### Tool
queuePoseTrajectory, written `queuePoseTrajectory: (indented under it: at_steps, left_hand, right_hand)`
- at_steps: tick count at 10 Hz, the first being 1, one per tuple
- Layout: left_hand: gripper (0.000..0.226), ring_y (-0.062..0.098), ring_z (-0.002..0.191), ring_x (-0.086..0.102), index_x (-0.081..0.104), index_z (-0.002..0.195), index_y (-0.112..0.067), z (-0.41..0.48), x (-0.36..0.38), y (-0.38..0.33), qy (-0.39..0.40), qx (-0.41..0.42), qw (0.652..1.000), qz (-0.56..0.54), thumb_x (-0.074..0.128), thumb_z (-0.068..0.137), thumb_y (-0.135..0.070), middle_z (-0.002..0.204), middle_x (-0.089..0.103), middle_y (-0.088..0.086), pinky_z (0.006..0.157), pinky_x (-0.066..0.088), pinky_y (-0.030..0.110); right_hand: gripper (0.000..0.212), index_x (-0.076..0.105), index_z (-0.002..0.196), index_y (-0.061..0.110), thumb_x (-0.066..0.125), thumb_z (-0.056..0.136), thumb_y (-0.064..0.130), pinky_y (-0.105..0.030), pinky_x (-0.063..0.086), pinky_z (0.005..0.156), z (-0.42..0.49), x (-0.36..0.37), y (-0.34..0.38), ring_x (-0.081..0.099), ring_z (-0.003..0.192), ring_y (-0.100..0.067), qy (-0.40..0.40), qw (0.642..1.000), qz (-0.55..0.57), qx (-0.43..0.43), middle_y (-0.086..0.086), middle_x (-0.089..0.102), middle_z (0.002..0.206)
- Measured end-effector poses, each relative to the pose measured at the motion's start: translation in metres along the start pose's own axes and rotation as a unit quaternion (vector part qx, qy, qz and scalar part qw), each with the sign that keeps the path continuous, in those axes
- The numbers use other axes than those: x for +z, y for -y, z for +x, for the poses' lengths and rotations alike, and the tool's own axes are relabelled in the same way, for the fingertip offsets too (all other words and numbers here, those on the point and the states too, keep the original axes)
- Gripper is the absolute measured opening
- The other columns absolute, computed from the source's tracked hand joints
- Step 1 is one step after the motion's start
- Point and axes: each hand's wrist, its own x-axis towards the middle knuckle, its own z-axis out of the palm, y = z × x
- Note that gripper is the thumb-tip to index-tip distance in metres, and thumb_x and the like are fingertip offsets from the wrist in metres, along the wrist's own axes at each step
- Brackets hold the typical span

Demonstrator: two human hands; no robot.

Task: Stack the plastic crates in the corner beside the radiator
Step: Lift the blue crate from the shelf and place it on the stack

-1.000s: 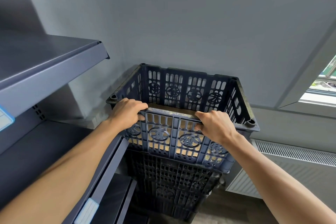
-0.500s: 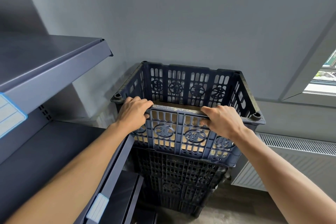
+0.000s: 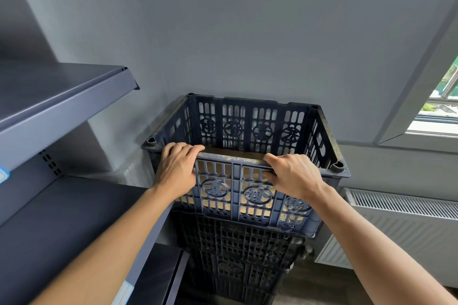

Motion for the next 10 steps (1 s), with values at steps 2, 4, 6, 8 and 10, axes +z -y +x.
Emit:
queuePoseTrajectory:
  at_steps: [2, 4, 6, 8, 10]
  left_hand:
    - [0.058, 0.019, 0.127, 0.049, 0.051, 0.138, -0.024, -0.005, -0.009, -0.016, 0.03, -0.032, 0.997, -0.064, 0.069, 0.083, -0.023, 0.13, 0.06, -0.005, 0.119, 0.017, 0.049]
    - [0.049, 0.018, 0.135, 0.041, 0.052, 0.138, -0.024, -0.007, -0.022, -0.06, 0.02, -0.025, 0.992, -0.121, 0.063, 0.09, -0.024, 0.14, 0.049, -0.005, 0.121, 0.013, 0.048]
    - [0.029, 0.018, 0.128, 0.049, 0.067, 0.123, -0.02, -0.015, -0.035, -0.114, -0.025, 0.007, 0.984, -0.177, 0.05, 0.099, -0.026, 0.134, 0.056, -0.002, 0.118, 0.018, 0.042]
    - [0.049, 0.006, 0.079, 0.064, 0.066, 0.067, -0.021, -0.048, -0.066, -0.143, -0.097, -0.053, 0.968, -0.226, 0.041, 0.101, -0.046, 0.077, 0.069, -0.015, 0.114, 0.028, 0.036]
    - [0.035, 0.0, 0.101, 0.063, 0.065, 0.1, -0.029, -0.076, -0.089, -0.182, -0.069, -0.145, 0.93, -0.33, 0.05, 0.094, 0.002, 0.106, 0.066, -0.021, 0.093, 0.051, 0.022]
  right_hand:
    - [0.043, 0.05, 0.121, 0.018, 0.053, 0.096, 0.053, -0.033, 0.048, 0.059, -0.01, 0.002, -0.006, 0.067, 0.077, -0.024, -0.01, 1.0, 0.024, -0.01, 0.002, 0.071, 0.091]
    - [0.056, 0.052, 0.134, 0.02, 0.047, 0.096, 0.06, -0.037, 0.052, 0.084, -0.034, -0.011, -0.021, 0.061, 0.109, -0.024, -0.009, 0.998, 0.056, 0.007, 0.001, 0.068, 0.115]
    - [0.043, 0.06, 0.133, 0.023, 0.05, 0.1, 0.048, -0.034, 0.048, 0.096, -0.065, -0.034, -0.04, 0.059, 0.119, -0.019, -0.02, 0.996, 0.09, 0.008, 0.005, 0.064, 0.13]
    - [0.04, 0.073, 0.117, 0.029, 0.039, 0.105, 0.045, -0.033, 0.051, 0.092, -0.107, -0.053, -0.06, 0.059, 0.116, -0.016, -0.058, 0.991, 0.118, 0.019, 0.012, 0.067, 0.126]
    - [0.04, 0.049, 0.144, 0.039, 0.039, 0.106, 0.032, -0.031, 0.055, 0.088, -0.138, -0.071, -0.051, 0.055, 0.124, -0.009, -0.04, 0.985, 0.165, 0.034, 0.02, 0.054, 0.142]
